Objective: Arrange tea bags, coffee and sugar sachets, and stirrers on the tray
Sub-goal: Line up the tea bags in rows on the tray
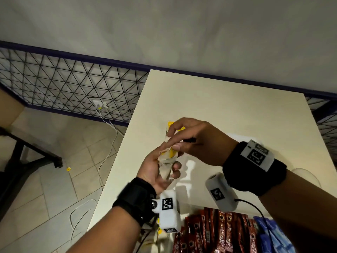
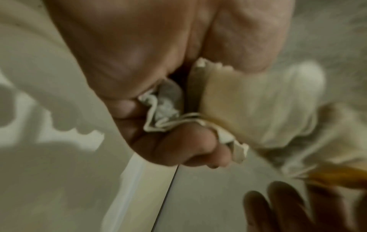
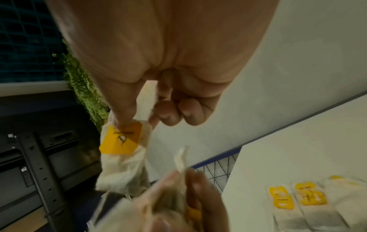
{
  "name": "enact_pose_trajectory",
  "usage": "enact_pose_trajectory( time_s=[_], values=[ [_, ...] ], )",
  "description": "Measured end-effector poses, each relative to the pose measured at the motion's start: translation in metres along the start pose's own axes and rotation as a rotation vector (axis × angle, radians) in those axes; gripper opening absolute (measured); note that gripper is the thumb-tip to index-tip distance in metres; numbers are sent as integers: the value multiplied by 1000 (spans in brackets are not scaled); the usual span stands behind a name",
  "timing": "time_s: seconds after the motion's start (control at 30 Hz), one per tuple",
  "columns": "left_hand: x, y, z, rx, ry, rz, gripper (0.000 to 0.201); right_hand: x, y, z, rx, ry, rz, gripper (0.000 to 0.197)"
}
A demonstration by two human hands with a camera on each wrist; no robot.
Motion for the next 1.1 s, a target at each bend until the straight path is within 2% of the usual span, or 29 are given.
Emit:
enact_pose_trajectory(
  time_s=[0.1, 0.2, 0.27, 0.4, 0.53, 0.6, 0.73, 0.8, 0.87, 0.9, 0.97, 1.0, 1.1],
  values=[
    [2, -5, 10, -64, -13, -61, 38, -1, -11, 13, -56, -48, -32, 18],
    [3, -21, 15, -85, -24, -121, 22, -3, -22, 17, -17, -12, -50, 18],
    [1, -32, 15, -71, -12, -164, 19, -4, -26, 18, -35, 7, -64, 18],
    [-5, -43, 7, -21, 23, -166, 19, -3, -29, 14, -76, 41, -92, 18],
    [-16, -48, -14, 200, 133, -194, 14, -2, -28, 7, -64, 78, -126, 20],
    [-24, -42, -29, 332, 214, -165, 12, -1, -27, 4, -61, 83, -148, 19],
    [-38, -8, -57, 697, 382, -16, 45, 4, -22, -2, -68, 113, -138, 16],
    [-41, 5, -68, 780, 456, -33, 39, 8, -17, -4, -76, 112, -126, 14],
    [-41, 10, -76, 813, 503, -107, 16, 11, -11, -9, -55, 121, -138, 14],
    [-40, 10, -79, 851, 508, -135, 9, 12, -9, -15, -23, 145, -137, 14],
    [-37, 3, -80, 929, 485, -178, 26, 14, -2, -26, 45, 201, -96, 15],
    [-34, -1, -80, 945, 455, -182, 26, 16, 1, -31, 62, 226, -66, 14],
    [-29, -10, -79, 959, 369, -151, 15, 21, -1, -51, 3, 303, -59, 10]
  ],
)
Point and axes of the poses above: each hand's wrist, its own x-axis towards the middle knuckle, its own y-axis out of the palm, z = x × y, the point moved 7 cm from there along x, towards the middle knuckle, and after that the axes turned 7 degrees about z, right-handed, at the moved point
